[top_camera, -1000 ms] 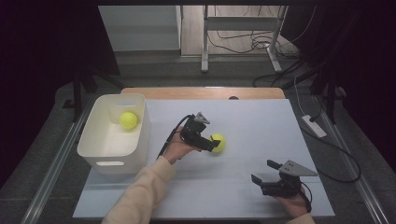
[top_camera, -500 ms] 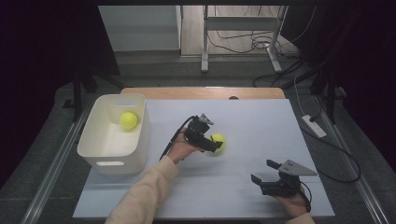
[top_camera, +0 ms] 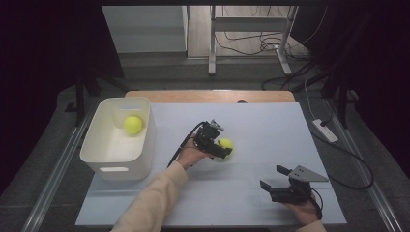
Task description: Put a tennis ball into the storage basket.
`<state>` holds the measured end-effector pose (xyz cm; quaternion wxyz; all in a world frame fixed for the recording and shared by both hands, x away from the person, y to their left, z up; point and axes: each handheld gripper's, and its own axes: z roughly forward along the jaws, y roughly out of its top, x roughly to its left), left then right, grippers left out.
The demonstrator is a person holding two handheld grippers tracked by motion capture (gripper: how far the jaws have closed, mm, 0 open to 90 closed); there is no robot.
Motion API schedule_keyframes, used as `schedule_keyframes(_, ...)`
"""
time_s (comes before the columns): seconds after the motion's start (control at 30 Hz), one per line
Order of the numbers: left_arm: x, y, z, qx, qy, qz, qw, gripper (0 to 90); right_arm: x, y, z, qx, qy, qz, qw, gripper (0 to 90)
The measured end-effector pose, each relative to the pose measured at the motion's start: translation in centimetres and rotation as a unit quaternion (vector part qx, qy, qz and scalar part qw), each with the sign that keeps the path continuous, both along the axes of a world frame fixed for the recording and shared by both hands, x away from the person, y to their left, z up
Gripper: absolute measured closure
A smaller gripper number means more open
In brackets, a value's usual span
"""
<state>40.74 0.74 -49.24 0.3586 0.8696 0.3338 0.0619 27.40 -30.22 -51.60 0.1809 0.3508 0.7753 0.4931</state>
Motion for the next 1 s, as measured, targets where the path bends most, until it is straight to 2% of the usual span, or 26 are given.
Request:
schedule_keyframes(0.4, 0.8, -0.2, -1.2, 0.011, 0.015, 0.007, 0.9998, 5.4, 0.0, 0.0, 0.0, 0.0, 0.001, -0.001, 1.0, 10.0)
schedule_keyframes(0.57, 1.0, -0.3, -1.4, 0.002, 0.024, 0.006, 0.9997, 6.4, 0.0, 0.0, 0.0, 0.0, 0.001, -0.002, 1.0, 10.0)
schedule_keyframes(0.7, 0.8, -0.5, -1.5, -0.002, 0.026, -0.009, 0.9996, 13.0, 0.0, 0.0, 0.0, 0.0, 0.001, -0.002, 1.0, 10.0)
schedule_keyframes(0.73, 0.8, -0.5, -1.6, -0.004, 0.025, -0.021, 0.9995, 16.6, 0.0, 0.0, 0.0, 0.0, 0.001, -0.002, 1.0, 10.0)
schedule_keyframes(0.77, 0.7, -0.6, -1.6, -0.007, 0.026, -0.025, 0.9993, 22.8, 0.0, -0.1, 0.0, 0.0, 0.001, -0.002, 1.0, 10.0)
schedule_keyframes(0.8, 0.6, -0.7, -1.6, -0.004, 0.022, -0.025, 0.9994, 25.1, 0.0, -0.1, 0.0, 0.0, 0.001, -0.002, 1.0, 10.0)
schedule_keyframes(1.0, 0.5, -0.8, -1.5, 0.004, 0.013, -0.029, 0.9995, 26.5, 0.0, -0.1, 0.0, 0.0, 0.0, -0.002, 1.0, 10.0)
